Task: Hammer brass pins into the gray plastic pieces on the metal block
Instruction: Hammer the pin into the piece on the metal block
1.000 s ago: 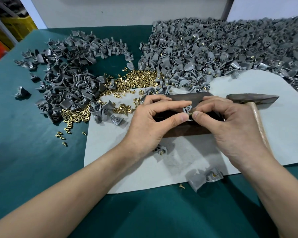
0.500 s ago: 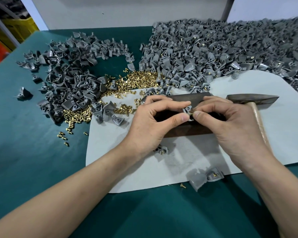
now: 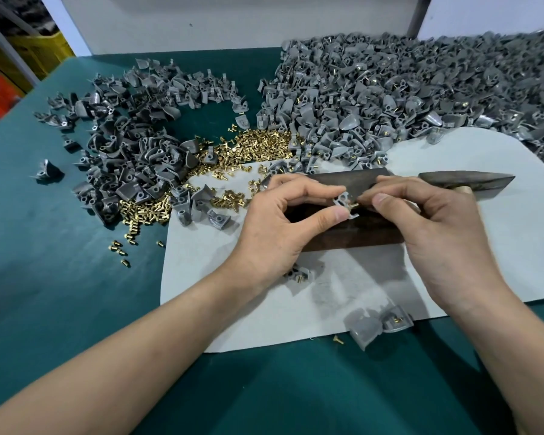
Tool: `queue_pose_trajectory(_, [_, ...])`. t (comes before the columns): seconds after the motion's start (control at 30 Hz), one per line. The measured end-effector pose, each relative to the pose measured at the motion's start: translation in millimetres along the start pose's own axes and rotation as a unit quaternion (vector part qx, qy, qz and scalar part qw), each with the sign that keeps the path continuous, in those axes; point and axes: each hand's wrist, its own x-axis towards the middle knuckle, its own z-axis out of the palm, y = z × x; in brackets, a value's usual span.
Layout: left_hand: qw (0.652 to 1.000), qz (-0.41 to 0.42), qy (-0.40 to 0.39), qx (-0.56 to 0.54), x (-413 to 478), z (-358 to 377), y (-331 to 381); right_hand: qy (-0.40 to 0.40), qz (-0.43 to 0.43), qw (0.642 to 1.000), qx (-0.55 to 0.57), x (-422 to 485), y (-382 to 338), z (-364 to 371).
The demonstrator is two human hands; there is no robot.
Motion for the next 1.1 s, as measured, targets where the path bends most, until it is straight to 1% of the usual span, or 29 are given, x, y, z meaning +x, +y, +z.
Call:
queue_pose_trajectory(0.07, [1.0, -0.01, -0.005, 0.004, 0, 0, 1, 0.022, -0.006, 0.999, -0.022, 1, 0, -3])
queue_pose_trajectory(0.1, [1.0, -0.014, -0.009, 0.007, 0, 0, 0, 0.056, -0.02, 0.997, -0.058, 3, 0, -8])
queue_pose_trajectory(0.17, [1.0, -0.013, -0.009, 0.026, -1, 0, -2, 0.133, -0.037, 0.971, -0.193, 11, 1, -27])
queue_pose_trajectory(0.2, [0.999, -0.01, -0.006, 0.038, -1, -1, -3, 0.142, -0.006, 0.952, -0.272, 14, 2, -40])
queue_pose_trajectory(0.23, [0.999, -0.013, -0.001, 0.047, -2, -1, -5, 0.113, 0.06, 0.929, -0.346, 17, 4, -53])
queue_pose_trajectory(0.27, [0.999, -0.017, -0.001, 0.047, -2, -2, -5, 0.068, 0.136, 0.902, -0.404, 18, 5, -64])
queue_pose_trajectory(0.3, [0.999, -0.02, -0.001, 0.043, -3, -2, -5, 0.024, 0.199, 0.874, -0.443, 16, 5, -71])
queue_pose_trajectory(0.33, [0.999, -0.017, 0.004, 0.042, -3, -3, -5, -0.006, 0.237, 0.853, -0.465, 14, 6, -73])
queue_pose_trajectory(0.37, [0.999, -0.008, 0.013, 0.051, -3, -2, -5, -0.019, 0.252, 0.845, -0.471, 12, 6, -74])
queue_pose_trajectory(0.4, [0.997, -0.001, 0.026, 0.072, -3, -2, -5, -0.028, 0.26, 0.844, -0.469, 11, 5, -73])
queue_pose_trajectory(0.43, [0.995, 0.004, 0.037, 0.095, -2, -2, -4, -0.035, 0.269, 0.856, -0.44, 11, 3, -72])
queue_pose_trajectory(0.47, [0.993, 0.007, 0.045, 0.113, -3, -2, -4, -0.036, 0.287, 0.885, -0.365, 11, 1, -72])
queue_pose_trajectory(0.5, [0.991, 0.01, 0.048, 0.124, -3, -1, -3, -0.035, 0.309, 0.914, -0.26, 11, -3, -75])
queue_pose_trajectory(0.53, [0.99, 0.011, 0.05, 0.13, -2, 0, -3, -0.035, 0.332, 0.929, -0.158, 12, -6, -78])
queue_pose_trajectory(0.57, [0.99, 0.008, 0.052, 0.132, -2, 0, -2, -0.036, 0.338, 0.936, -0.088, 11, -9, -81])
queue_pose_trajectory(0.63, [0.99, 0.001, 0.051, 0.13, -3, 1, 0, -0.027, 0.302, 0.952, -0.047, 5, -20, -87])
queue_pose_trajectory(0.73, [0.99, -0.001, 0.055, 0.131, -2, 2, 2, 0.019, 0.171, 0.981, -0.091, -5, -50, -84])
queue_pose_trajectory(0.8, [0.99, -0.004, 0.061, 0.13, -3, 3, 2, 0.008, 0.097, 0.986, -0.132, -14, -74, -72])
queue_pose_trajectory(0.87, [0.988, 0.002, 0.06, 0.141, -2, 2, 2, -0.051, 0.053, 0.978, -0.196, -24, -88, -55])
queue_pose_trajectory(0.93, [0.987, 0.009, 0.056, 0.15, 0, 1, 2, -0.114, 0.017, 0.957, -0.267, -31, -93, -38])
queue_pose_trajectory(0.97, [0.988, 0.006, 0.054, 0.146, 0, 0, 2, -0.122, 0.0, 0.947, -0.297, -32, -95, -34])
queue_pose_trajectory(1.0, [0.989, -0.001, 0.055, 0.137, 0, 0, 1, -0.112, -0.014, 0.942, -0.317, -31, -97, -34])
queue_pose_trajectory(1.1, [0.994, -0.029, 0.055, 0.086, -1, 2, 0, -0.04, -0.046, 0.947, -0.316, -26, -108, -39])
